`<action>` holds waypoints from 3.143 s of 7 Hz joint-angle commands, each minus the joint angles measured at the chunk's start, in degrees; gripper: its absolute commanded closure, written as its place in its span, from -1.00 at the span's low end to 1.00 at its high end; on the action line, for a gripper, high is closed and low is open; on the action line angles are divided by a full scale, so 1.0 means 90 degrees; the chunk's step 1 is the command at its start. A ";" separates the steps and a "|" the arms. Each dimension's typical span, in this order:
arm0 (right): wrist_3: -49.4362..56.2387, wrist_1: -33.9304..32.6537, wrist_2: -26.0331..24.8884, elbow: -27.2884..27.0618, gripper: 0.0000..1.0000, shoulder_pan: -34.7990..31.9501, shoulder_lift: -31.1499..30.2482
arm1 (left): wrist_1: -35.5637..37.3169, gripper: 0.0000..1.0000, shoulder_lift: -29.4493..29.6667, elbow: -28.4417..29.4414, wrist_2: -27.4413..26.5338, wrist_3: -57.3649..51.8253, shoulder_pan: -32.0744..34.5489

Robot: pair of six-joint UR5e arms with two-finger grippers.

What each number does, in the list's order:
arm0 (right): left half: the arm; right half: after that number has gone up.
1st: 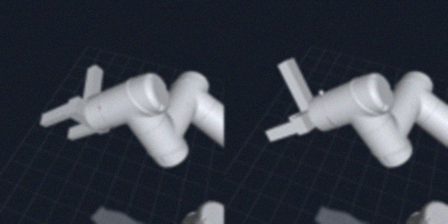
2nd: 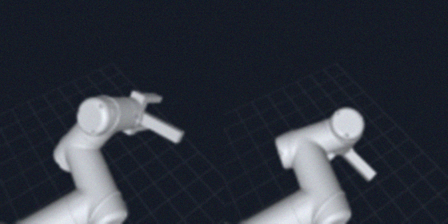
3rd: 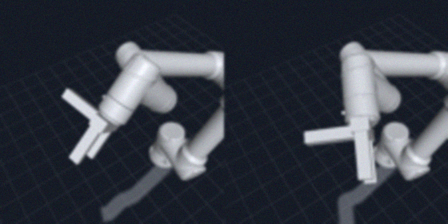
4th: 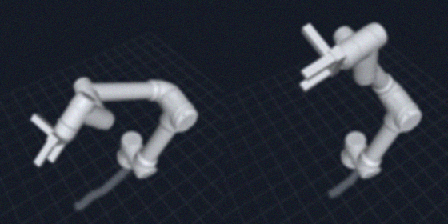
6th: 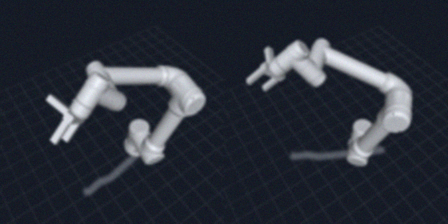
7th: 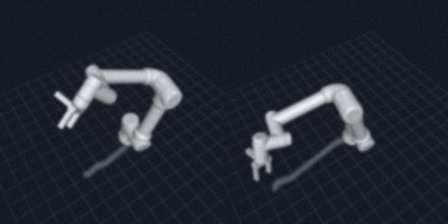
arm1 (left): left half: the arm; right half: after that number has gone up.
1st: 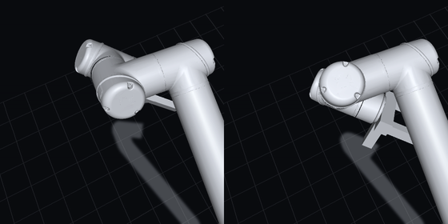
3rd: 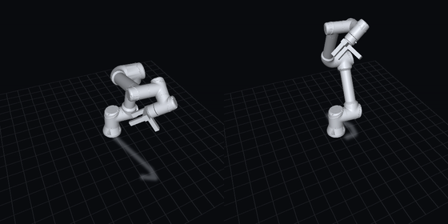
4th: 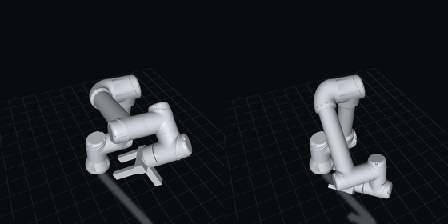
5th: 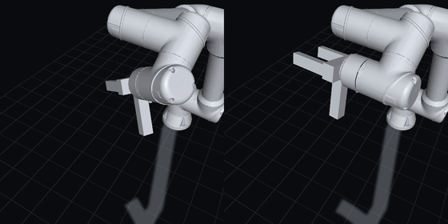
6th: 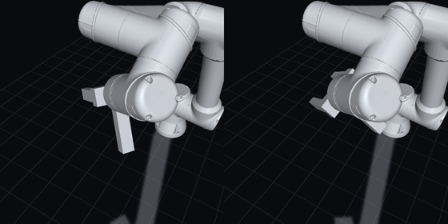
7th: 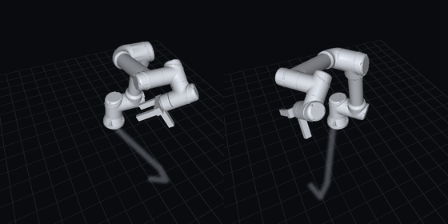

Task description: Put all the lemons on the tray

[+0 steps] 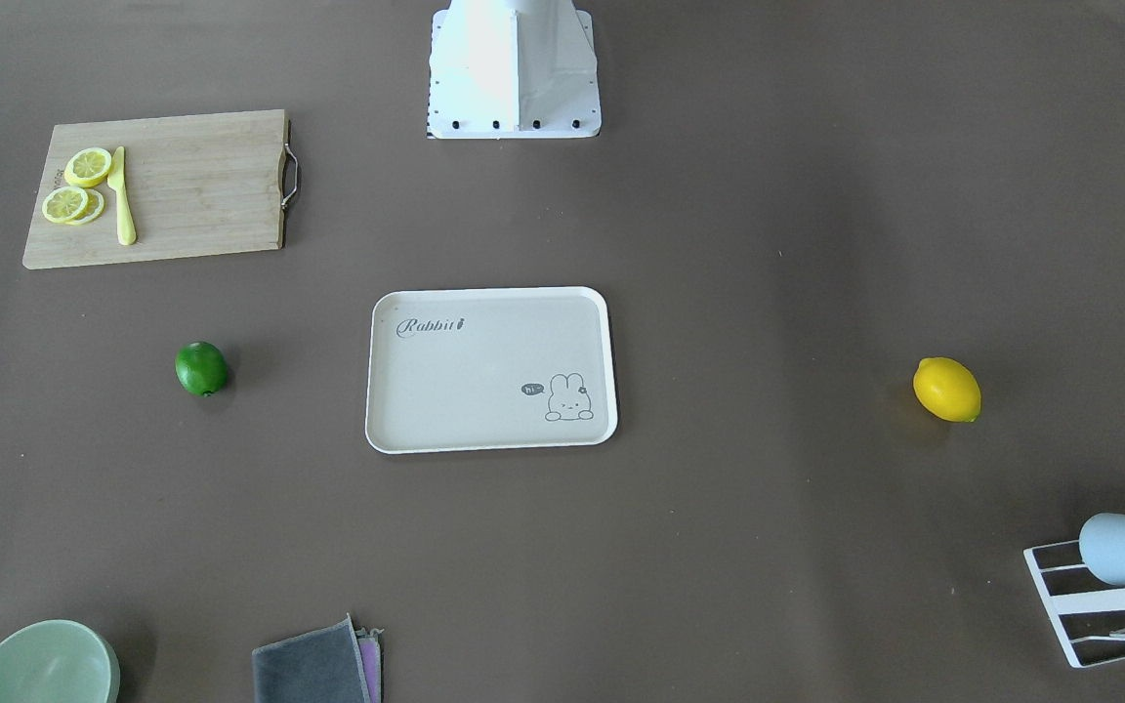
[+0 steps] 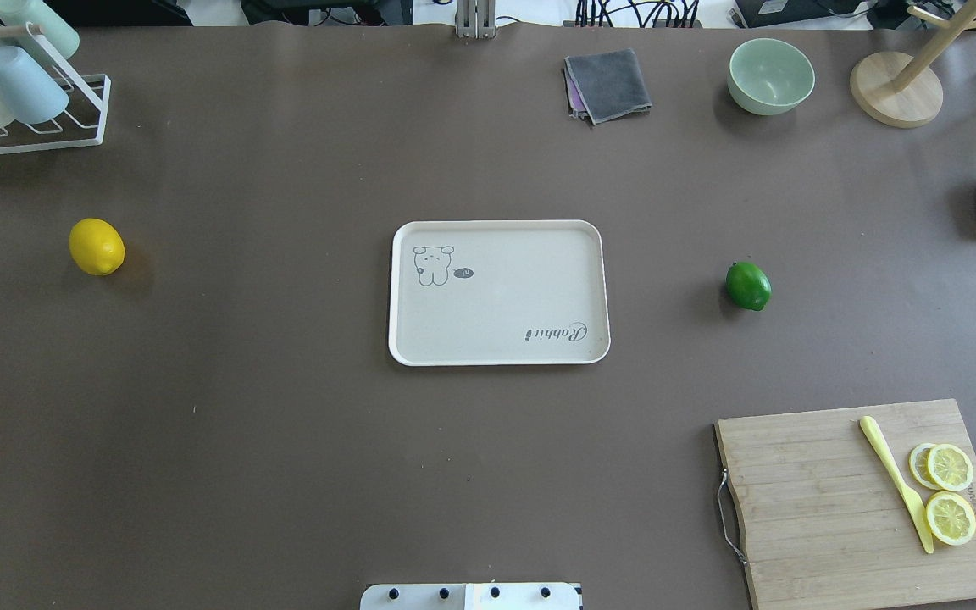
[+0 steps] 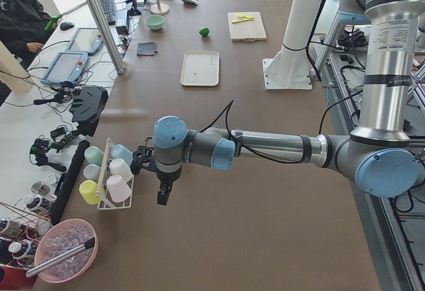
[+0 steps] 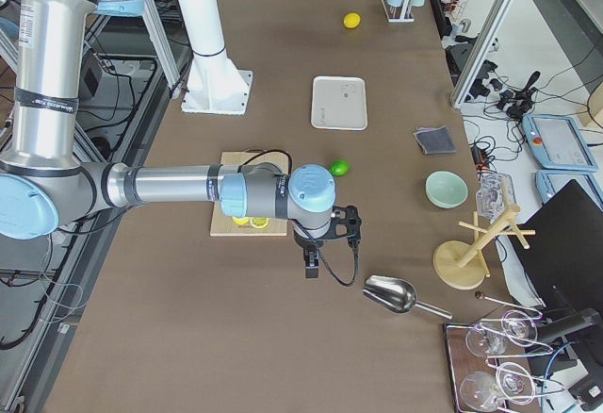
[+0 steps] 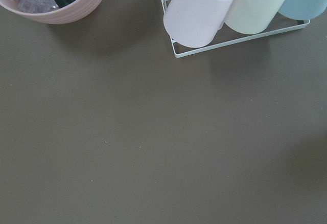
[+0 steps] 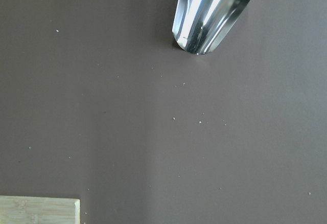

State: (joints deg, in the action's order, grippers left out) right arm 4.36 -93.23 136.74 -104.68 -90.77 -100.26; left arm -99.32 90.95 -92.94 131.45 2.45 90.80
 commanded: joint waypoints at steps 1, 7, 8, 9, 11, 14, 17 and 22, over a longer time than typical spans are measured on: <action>-0.0026 -0.0003 -0.0017 -0.0009 -1.00 -0.0003 0.0027 | -0.0019 -0.96 0.0060 0.0053 0.0003 0.0001 -0.0010; -0.0153 -0.0080 0.0236 -0.0204 -1.00 -0.0012 0.0174 | -0.0561 -0.96 0.0031 0.0044 0.0013 -0.0038 -0.0020; -0.0066 0.0016 0.0237 -0.0243 -1.00 -0.0012 -0.0001 | -0.1001 -0.96 0.0060 0.0227 -0.0006 0.0000 -0.0020; -0.0046 0.0017 0.0208 -0.0350 -1.00 -0.0012 -0.0051 | -0.1044 -0.96 0.0031 0.0258 -0.0006 0.0010 -0.0020; -0.0123 0.0007 0.0246 -0.0429 -1.00 -0.0012 -0.0100 | -0.1287 -0.96 -0.0038 0.0278 -0.0065 -0.0019 -0.0020; -0.0133 0.0026 0.0627 -0.0458 -1.00 -0.0012 0.0094 | -0.1308 -0.96 0.0011 0.0171 0.0003 0.0533 -0.0020; -0.0766 0.0027 0.0588 -0.0488 -1.00 0.0104 0.0631 | -0.1455 -0.96 0.0099 -0.0501 0.0003 0.2787 -0.0759; -0.3648 0.1464 -0.0366 -0.0449 -1.00 0.1798 0.1101 | -0.1474 -0.96 0.0674 -0.0914 -0.0736 0.5223 -0.2537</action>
State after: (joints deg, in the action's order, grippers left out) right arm -18.19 -87.44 136.63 -109.02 -80.20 -90.59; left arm -112.55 95.73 -101.31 127.86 46.42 71.14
